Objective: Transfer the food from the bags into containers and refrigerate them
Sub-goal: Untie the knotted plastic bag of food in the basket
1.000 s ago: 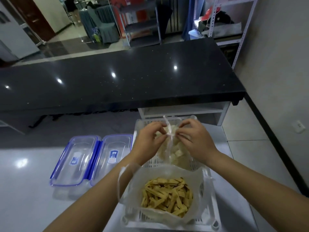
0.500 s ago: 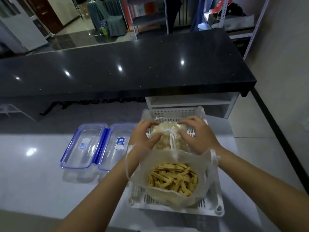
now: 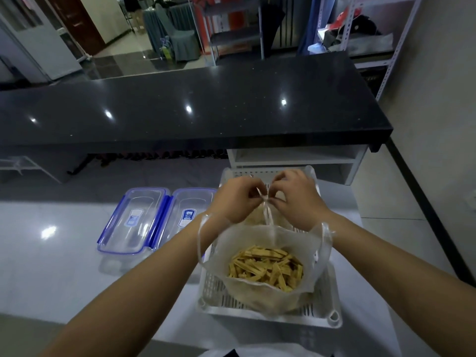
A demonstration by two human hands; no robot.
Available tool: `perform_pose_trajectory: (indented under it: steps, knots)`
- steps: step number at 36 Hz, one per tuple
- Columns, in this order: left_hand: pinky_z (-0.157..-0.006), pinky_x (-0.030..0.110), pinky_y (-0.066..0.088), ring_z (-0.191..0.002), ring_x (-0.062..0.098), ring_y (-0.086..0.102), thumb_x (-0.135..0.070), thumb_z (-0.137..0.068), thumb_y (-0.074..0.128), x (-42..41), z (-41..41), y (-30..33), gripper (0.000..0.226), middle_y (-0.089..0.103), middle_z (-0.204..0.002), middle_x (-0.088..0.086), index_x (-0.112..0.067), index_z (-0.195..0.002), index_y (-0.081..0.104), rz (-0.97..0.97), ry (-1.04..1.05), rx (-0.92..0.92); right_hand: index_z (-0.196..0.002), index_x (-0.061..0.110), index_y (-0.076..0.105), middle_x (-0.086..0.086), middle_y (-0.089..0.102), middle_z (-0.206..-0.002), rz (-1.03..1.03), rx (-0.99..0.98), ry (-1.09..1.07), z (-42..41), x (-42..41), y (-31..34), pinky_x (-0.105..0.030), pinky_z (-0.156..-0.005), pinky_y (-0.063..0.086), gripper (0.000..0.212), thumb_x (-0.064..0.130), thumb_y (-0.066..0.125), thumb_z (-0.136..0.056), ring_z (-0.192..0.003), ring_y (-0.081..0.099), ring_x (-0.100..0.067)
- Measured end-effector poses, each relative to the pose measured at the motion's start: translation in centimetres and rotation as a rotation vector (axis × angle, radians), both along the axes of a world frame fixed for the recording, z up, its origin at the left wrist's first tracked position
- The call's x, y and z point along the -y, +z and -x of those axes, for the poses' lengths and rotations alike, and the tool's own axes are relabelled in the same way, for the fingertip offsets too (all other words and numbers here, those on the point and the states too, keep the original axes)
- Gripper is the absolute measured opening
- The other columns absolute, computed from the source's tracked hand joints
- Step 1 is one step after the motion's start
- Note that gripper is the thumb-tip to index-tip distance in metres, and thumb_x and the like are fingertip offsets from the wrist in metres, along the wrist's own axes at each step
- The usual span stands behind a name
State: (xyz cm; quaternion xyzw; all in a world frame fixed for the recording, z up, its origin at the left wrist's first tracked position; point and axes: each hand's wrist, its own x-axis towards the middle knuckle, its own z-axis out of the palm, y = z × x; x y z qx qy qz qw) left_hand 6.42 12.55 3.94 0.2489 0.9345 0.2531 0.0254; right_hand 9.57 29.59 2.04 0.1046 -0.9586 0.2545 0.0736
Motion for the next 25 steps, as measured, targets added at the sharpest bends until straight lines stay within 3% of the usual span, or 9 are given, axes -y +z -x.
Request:
perform_pose_trajectory:
  steps: [4, 9, 11, 15, 18, 21, 23, 25]
  knots:
    - [-0.085, 0.031, 0.058, -0.086, 0.005, 0.064, -0.011, -0.091, 0.071, 0.6, -0.8, 1.6, 0.013, 0.068, -0.096, -0.005, -0.019, -0.102, 0.072, -0.184, 0.017, -0.091, -0.096, 0.021, 0.069, 0.003, 0.050, -0.119, 0.066, -0.148, 0.016, -0.2, -0.9, 2.0, -0.038, -0.106, 0.026, 0.010, 0.030, 0.067, -0.092, -0.126, 0.039, -0.019]
    - [-0.079, 0.019, 0.055, -0.083, 0.005, 0.064, -0.006, -0.088, 0.071, 1.8, -1.7, 2.7, 0.019, 0.066, -0.094, -0.006, -0.021, -0.099, 0.072, -0.361, 0.107, -0.225, -0.091, 0.018, 0.066, 0.005, 0.043, -0.111, 0.213, -0.304, -0.019, 0.1, -2.6, 2.9, -0.039, -0.098, 0.035, 0.006, 0.023, 0.069, -0.091, -0.113, 0.040, -0.016]
    - [-0.078, 0.026, 0.059, -0.083, 0.009, 0.065, -0.008, -0.090, 0.070, 2.5, -1.7, 2.3, 0.017, 0.067, -0.094, -0.002, -0.021, -0.101, 0.071, -0.395, 0.181, -0.147, -0.092, 0.018, 0.066, 0.005, 0.044, -0.111, 0.185, -0.293, -0.067, 0.3, -3.9, 2.1, -0.041, -0.096, 0.036, 0.006, 0.023, 0.068, -0.091, -0.112, 0.040, -0.016]
    - [-0.073, 0.046, 0.061, -0.082, 0.031, 0.069, -0.005, -0.091, 0.069, 3.0, -2.6, 0.0, 0.016, 0.068, -0.093, 0.011, -0.019, -0.099, 0.071, -0.448, 0.309, 0.203, -0.092, 0.025, 0.064, -0.003, 0.050, -0.117, 0.030, -0.015, -0.117, 0.1, -4.7, -0.8, -0.043, -0.098, 0.031, 0.003, 0.025, 0.067, -0.091, -0.121, 0.042, -0.029]
    - [-0.074, 0.036, 0.058, -0.081, 0.017, 0.064, -0.012, -0.089, 0.069, 3.0, -3.0, -1.5, 0.014, 0.068, -0.089, 0.000, -0.020, -0.099, 0.073, -0.407, 0.276, 0.119, -0.094, 0.034, 0.057, 0.002, 0.049, -0.118, 0.109, 0.020, -0.081, -0.5, -4.1, -1.9, -0.041, -0.099, 0.030, 0.011, 0.029, 0.065, -0.091, -0.124, 0.041, -0.025]
    - [-0.073, 0.027, 0.054, -0.082, 0.004, 0.061, -0.021, -0.088, 0.071, 2.8, -2.7, -1.3, 0.006, 0.063, -0.090, -0.011, -0.026, -0.092, 0.071, -0.355, 0.256, 0.052, -0.109, 0.043, 0.055, 0.007, 0.045, -0.130, 0.215, 0.033, 0.009, -0.8, -3.3, -1.0, -0.044, -0.108, 0.026, 0.022, 0.042, 0.063, -0.088, -0.131, 0.033, -0.018]
    - [-0.072, 0.020, 0.046, -0.082, -0.004, 0.056, -0.026, -0.087, 0.073, 2.4, -2.3, -0.7, 0.009, 0.059, -0.089, -0.017, -0.031, -0.088, 0.065, -0.277, 0.230, 0.001, -0.105, 0.047, 0.056, 0.007, 0.044, -0.136, 0.186, 0.060, 0.063, -0.9, -2.5, -0.1, -0.046, -0.110, 0.022, 0.023, 0.052, 0.064, -0.084, -0.134, 0.028, -0.017]
    - [-0.074, 0.019, 0.046, -0.082, -0.006, 0.054, -0.026, -0.087, 0.074, 1.9, -1.9, -0.1, 0.013, 0.057, -0.086, -0.020, -0.032, -0.086, 0.062, -0.205, 0.176, -0.033, -0.094, 0.044, 0.059, 0.005, 0.045, -0.141, 0.086, 0.077, 0.085, -0.8, -1.6, 0.7, -0.045, -0.112, 0.019, 0.014, 0.049, 0.069, -0.086, -0.138, 0.026, -0.020]
